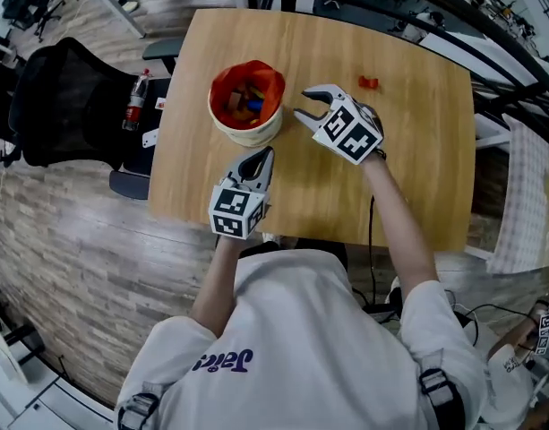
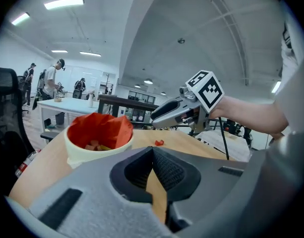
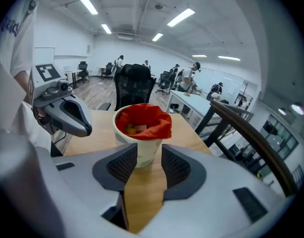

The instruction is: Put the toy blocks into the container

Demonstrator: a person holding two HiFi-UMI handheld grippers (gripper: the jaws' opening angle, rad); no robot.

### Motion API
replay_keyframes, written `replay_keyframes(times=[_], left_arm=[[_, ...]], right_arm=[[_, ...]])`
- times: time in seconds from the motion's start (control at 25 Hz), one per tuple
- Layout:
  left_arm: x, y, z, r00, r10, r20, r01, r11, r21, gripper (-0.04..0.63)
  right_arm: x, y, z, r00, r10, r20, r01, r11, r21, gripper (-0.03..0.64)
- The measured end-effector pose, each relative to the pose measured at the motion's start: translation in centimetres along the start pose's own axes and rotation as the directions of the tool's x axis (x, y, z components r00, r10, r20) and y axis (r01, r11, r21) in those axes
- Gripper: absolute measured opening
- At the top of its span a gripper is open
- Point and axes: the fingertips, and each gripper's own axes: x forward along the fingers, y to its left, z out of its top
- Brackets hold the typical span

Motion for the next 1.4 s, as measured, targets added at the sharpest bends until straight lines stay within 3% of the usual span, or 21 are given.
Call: replay_keyframes(times=[0.16, 0.4, 0.6, 0.8, 1.08, 1.28, 1.4], left_arm=[[2.7, -3.6, 0.0, 0.994, -0.104, -0.023, 0.104, 0.994, 0.034, 0.008], [6.6, -9.2, -0.5, 0.969, -0.241, -0.061, 0.245, 0.966, 0.078, 0.008], [9.1, -14.0, -1.7, 0.931, -0.344, -0.122, 0.357, 0.928, 0.105, 0.008], [11.2, -19.3, -3.4, 0.872, -0.449, -0.193, 0.477, 0.869, 0.133, 0.006], [13.2, -26.0, -5.7, 0.785, -0.553, -0.281, 0.607, 0.778, 0.165, 0.008], [14.3, -28.7, -7.4, 0.739, -0.584, -0.335, 0.658, 0.731, 0.178, 0.008], [14.9, -29.6, -8.6, 0.723, -0.589, -0.362, 0.675, 0.714, 0.187, 0.008]], right_arm=[[-4.7, 0.0, -5.1, 0.998, -0.061, 0.035, 0.051, 0.972, 0.228, 0.160], [-10.6, 2.3, -13.2, 0.977, -0.195, 0.085, 0.120, 0.834, 0.539, 0.160], [-13.9, 5.9, -20.1, 0.970, -0.242, 0.013, 0.176, 0.737, 0.652, 0.160], [-17.1, 9.3, -26.5, 0.959, -0.267, -0.092, 0.251, 0.660, 0.708, 0.160], [-20.9, 12.6, -34.4, 0.930, -0.235, -0.281, 0.366, 0.634, 0.682, 0.160], [-22.1, 12.4, -38.3, 0.902, -0.215, -0.375, 0.420, 0.644, 0.640, 0.160], [-21.8, 12.0, -39.9, 0.896, -0.178, -0.407, 0.413, 0.672, 0.615, 0.160]])
